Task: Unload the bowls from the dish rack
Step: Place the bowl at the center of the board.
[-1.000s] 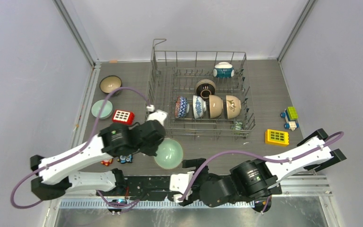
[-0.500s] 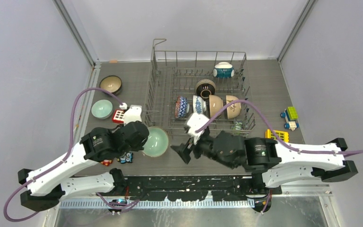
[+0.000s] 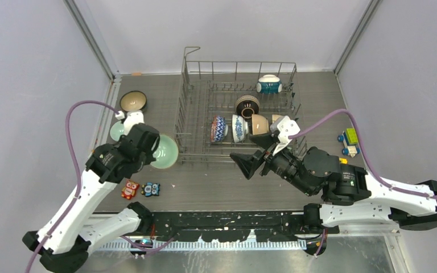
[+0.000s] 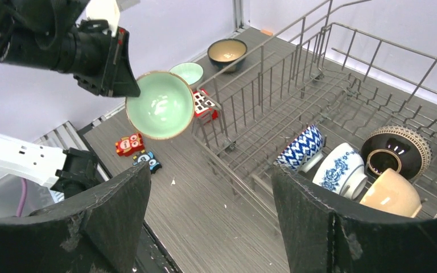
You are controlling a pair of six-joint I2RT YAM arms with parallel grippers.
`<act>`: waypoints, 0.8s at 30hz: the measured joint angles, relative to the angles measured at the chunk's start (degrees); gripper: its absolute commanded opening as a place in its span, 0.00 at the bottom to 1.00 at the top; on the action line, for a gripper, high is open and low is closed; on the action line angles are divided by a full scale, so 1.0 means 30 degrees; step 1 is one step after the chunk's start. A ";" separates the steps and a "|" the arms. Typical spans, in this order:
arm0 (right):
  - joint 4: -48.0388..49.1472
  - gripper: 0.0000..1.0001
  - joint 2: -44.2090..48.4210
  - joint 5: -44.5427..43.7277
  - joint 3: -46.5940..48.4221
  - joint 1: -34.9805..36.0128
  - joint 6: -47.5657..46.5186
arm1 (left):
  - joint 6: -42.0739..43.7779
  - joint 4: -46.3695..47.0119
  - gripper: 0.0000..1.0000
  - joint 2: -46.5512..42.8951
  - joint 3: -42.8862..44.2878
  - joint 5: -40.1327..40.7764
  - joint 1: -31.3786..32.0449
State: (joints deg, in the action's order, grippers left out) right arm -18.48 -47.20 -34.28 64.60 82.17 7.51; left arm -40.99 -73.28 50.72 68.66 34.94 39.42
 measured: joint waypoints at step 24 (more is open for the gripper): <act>0.0299 0.82 0.2040 -0.0080 -0.3351 -0.0095 0.0299 | -0.0124 0.8138 0.00 0.5078 -0.1319 -0.9107 -1.4309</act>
State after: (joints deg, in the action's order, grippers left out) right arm -17.58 -41.08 -34.52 54.54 81.89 8.40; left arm -41.36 -48.86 65.95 64.71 7.62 -3.51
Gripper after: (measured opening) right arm 0.814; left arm 0.052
